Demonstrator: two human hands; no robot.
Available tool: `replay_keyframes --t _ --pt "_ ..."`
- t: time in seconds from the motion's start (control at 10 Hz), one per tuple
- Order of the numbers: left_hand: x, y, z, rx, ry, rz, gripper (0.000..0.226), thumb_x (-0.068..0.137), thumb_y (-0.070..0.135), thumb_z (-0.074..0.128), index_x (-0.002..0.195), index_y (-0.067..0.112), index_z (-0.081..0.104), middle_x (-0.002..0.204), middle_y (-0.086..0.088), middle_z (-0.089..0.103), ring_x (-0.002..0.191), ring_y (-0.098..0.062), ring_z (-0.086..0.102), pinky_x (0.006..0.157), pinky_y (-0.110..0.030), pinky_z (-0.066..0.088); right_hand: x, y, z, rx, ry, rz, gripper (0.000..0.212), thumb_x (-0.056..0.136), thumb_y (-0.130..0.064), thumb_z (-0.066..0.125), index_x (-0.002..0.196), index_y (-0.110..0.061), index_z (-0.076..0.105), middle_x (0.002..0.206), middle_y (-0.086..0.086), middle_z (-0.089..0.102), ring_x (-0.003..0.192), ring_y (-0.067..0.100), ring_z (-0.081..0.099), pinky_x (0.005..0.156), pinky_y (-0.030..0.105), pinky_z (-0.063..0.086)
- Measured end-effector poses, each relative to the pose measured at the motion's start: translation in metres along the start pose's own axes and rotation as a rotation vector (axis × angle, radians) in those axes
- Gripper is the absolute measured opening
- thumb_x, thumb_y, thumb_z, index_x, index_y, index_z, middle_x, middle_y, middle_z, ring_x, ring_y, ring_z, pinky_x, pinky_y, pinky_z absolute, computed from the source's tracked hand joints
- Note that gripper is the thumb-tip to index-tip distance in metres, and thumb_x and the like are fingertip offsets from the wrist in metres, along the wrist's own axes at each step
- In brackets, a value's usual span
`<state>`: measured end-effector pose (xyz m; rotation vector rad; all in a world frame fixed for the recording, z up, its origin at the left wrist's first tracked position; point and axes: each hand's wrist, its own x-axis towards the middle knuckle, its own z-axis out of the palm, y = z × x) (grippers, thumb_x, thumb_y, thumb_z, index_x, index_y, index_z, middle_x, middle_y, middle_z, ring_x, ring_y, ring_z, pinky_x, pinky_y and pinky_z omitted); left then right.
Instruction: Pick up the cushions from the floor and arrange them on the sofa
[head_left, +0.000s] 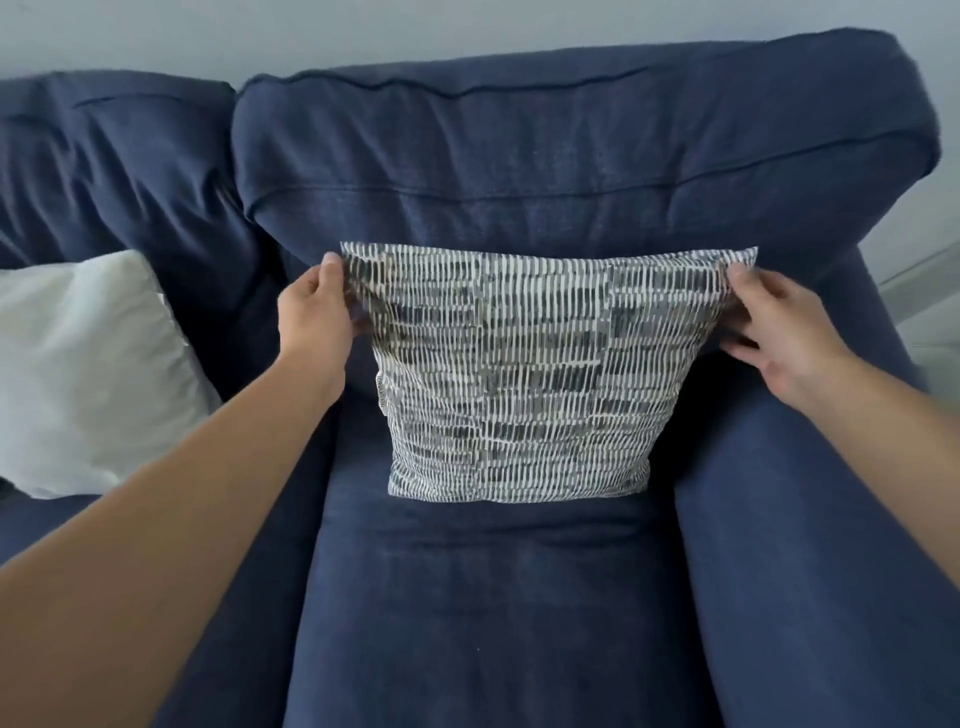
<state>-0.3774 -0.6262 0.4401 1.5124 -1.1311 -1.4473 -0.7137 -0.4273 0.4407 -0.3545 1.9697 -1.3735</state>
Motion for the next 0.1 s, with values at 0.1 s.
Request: replay_keyframes --t 0.1 --pt "-0.0264 -0.0302 -0.03 0.04 0.056 -0.092 0.047 0.106 0.049 0.04 0.138 0.018 0.055 0.13 0.007 0.061 0.115 -0.012 0.061 0.099 -0.038 0.05 -0.0212 0.0347 -0.012 -0.133 0.134 0.01 0.078 0.089 -0.063 0.054 0.156 -0.034 0.026 0.131 -0.017 0.059 0.13 0.018 0.054 0.108 0.05 0.043"
